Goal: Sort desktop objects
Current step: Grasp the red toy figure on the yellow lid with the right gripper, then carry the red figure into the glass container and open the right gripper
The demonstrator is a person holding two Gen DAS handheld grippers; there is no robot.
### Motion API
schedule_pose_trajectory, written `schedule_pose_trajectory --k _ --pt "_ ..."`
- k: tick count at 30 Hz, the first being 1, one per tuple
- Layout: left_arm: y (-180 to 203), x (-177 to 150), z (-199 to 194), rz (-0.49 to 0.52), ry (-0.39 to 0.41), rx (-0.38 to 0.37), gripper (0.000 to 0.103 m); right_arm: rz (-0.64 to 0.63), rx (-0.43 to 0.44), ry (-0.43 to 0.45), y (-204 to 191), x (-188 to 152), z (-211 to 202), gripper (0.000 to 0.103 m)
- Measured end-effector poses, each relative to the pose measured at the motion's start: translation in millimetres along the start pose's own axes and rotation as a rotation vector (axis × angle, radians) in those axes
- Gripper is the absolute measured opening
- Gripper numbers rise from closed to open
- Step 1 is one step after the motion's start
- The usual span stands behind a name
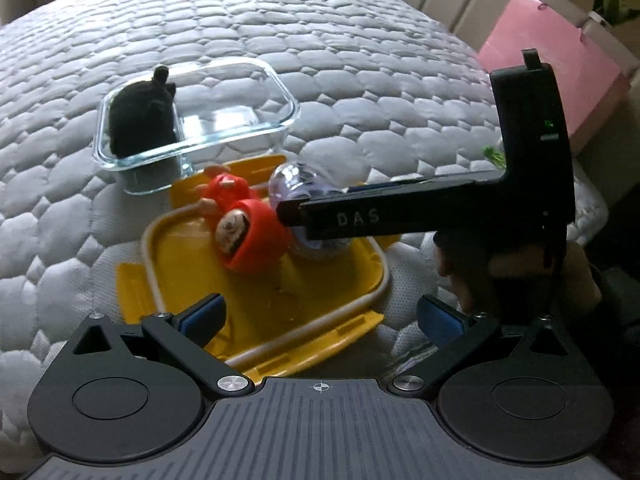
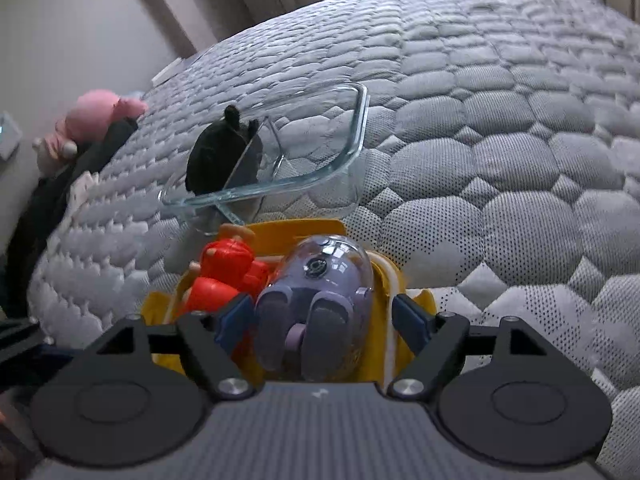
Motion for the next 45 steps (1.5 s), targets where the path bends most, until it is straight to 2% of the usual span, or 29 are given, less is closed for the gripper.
schedule_pose_trajectory --k 2,10,14,15,16,17,19,21,22,24,25,27,31,33,36,37,38,41,45 --pt "-3 -1 0 -0.016 0.001 -0.003 0.103 0.005 0.028 -0.001 -3 0 -3 0.066" --pt "-22 -5 -1 -0.083 0.005 -0.013 0.103 0.091 0.035 -0.029 9 9 -12 0.065" --pt "-39 -7 1 -0.13 0.012 -0.012 0.103 0.101 0.034 -0.01 12 29 -25 0.061" --pt "-43 -7 2 -0.147 0.012 -0.011 0.103 0.092 0.03 0.009 11 38 -28 0.026" --pt "-48 -8 4 -0.166 0.009 -0.011 0.103 0.084 0.029 0.026 10 47 -32 0.006" --pt "-54 -9 6 -0.188 0.007 -0.013 0.103 0.078 0.059 0.022 6 56 -35 0.003" --pt "-62 -11 8 -0.221 0.005 -0.022 0.103 0.063 0.059 0.037 0 74 -37 0.003" --pt "-69 -13 8 -0.242 0.004 -0.027 0.103 -0.012 0.014 0.043 -5 83 -36 0.006" --pt "-72 -14 9 -0.25 0.002 -0.029 0.103 -0.045 -0.008 0.044 -7 85 -35 0.009" --pt "-76 -15 10 -0.26 -0.003 -0.029 0.103 -0.118 -0.007 0.012 -14 78 -33 0.025" --pt "-77 -16 10 -0.263 -0.005 -0.032 0.103 -0.132 0.015 0.002 -18 72 -31 0.029" --pt "-74 -16 12 -0.26 -0.012 -0.048 0.103 -0.136 0.079 -0.042 -28 55 -26 0.044" --pt "-61 -19 13 -0.228 -0.04 -0.089 0.103 -0.115 0.149 -0.124 -44 35 -4 0.047" --pt "-55 -21 12 -0.179 -0.037 -0.067 0.103 -0.104 0.166 -0.161 -50 30 8 0.058" --pt "-52 -24 8 -0.123 -0.024 -0.026 0.103 -0.071 0.208 -0.24 -62 19 31 0.067" --pt "-51 -24 8 -0.113 -0.021 -0.022 0.103 -0.071 0.191 -0.249 -62 15 38 0.065" --pt "-51 -25 7 -0.112 -0.02 -0.026 0.103 -0.073 0.175 -0.257 -63 12 45 0.057" --pt "-51 -26 5 -0.118 -0.017 -0.038 0.103 -0.091 0.153 -0.236 -68 11 48 0.055" --pt "-59 -27 4 -0.14 -0.011 -0.038 0.103 -0.031 0.218 -0.196 -72 28 29 0.055"
Point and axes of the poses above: each gripper's, at about its wrist camera, not at the fingertips, and z roughly the way its jaws point, y to its right, x to its top, the point moved 9 cm from there along z, roughly the way its jaws point, and after that the axes turned 13 degrees about y, right-handed, at the moved point
